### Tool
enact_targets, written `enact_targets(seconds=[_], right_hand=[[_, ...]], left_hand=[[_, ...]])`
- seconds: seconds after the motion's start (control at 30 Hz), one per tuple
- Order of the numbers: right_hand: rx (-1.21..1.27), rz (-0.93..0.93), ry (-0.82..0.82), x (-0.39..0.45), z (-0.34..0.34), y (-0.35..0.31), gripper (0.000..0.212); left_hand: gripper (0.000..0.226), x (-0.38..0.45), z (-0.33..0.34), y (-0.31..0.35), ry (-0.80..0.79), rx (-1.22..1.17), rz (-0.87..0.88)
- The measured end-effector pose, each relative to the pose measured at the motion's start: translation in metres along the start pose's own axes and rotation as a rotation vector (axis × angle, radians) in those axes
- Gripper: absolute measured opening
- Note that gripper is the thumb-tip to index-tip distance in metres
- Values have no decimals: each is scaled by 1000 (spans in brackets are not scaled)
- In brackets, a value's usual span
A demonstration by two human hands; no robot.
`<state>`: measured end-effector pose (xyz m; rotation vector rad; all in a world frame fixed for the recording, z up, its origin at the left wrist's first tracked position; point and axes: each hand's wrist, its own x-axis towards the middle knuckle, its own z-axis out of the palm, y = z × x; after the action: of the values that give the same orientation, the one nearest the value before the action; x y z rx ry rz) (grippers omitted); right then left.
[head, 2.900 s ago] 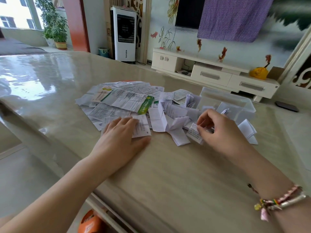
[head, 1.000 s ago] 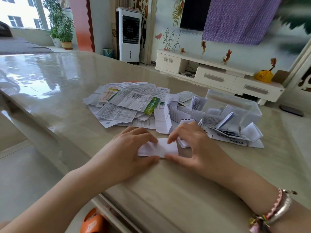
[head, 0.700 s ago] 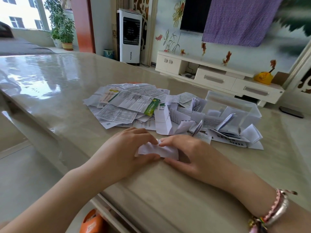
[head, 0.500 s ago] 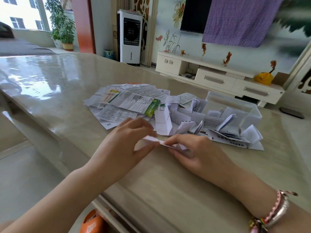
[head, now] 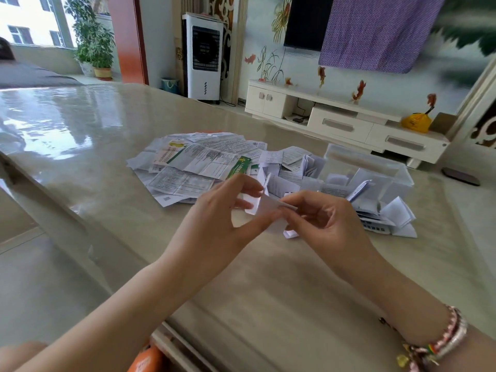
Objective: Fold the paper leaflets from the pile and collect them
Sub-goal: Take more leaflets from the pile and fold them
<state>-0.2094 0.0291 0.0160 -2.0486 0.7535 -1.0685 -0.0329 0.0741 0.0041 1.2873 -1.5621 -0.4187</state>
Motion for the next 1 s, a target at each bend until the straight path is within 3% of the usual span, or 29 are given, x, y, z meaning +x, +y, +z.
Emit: enact_targets(seconds=[0.1, 0.17, 0.33, 0.47, 0.6, 0.7, 0.8, 1.0], right_hand=[[-48, -16, 40, 3, -5, 3, 11], [-83, -32, 77, 4, -7, 6, 6], [-129, 36, 41, 6, -21, 8, 27], [-95, 34, -26, 5, -32, 4, 13], [-63, 41, 166, 8, -52, 5, 13], [-207, 110, 312, 9, -68, 13, 11], [-422, 206, 311, 8, -74, 28, 13], [-739, 219, 175, 9, -66, 46, 7]], left_hand=[[8, 0, 3, -1, -89, -81, -7], [12, 1, 3, 0, -75, -116, -30], [15, 5, 3, 6, -101, -341, -179], [12, 9, 10, 8, -199, -343, -177], [14, 22, 9, -4, -50, -162, -96], [8, 37, 0, -20, 102, 249, 20], [24, 47, -3, -38, 27, 523, -34], [40, 59, 1, -51, -170, 670, -262]])
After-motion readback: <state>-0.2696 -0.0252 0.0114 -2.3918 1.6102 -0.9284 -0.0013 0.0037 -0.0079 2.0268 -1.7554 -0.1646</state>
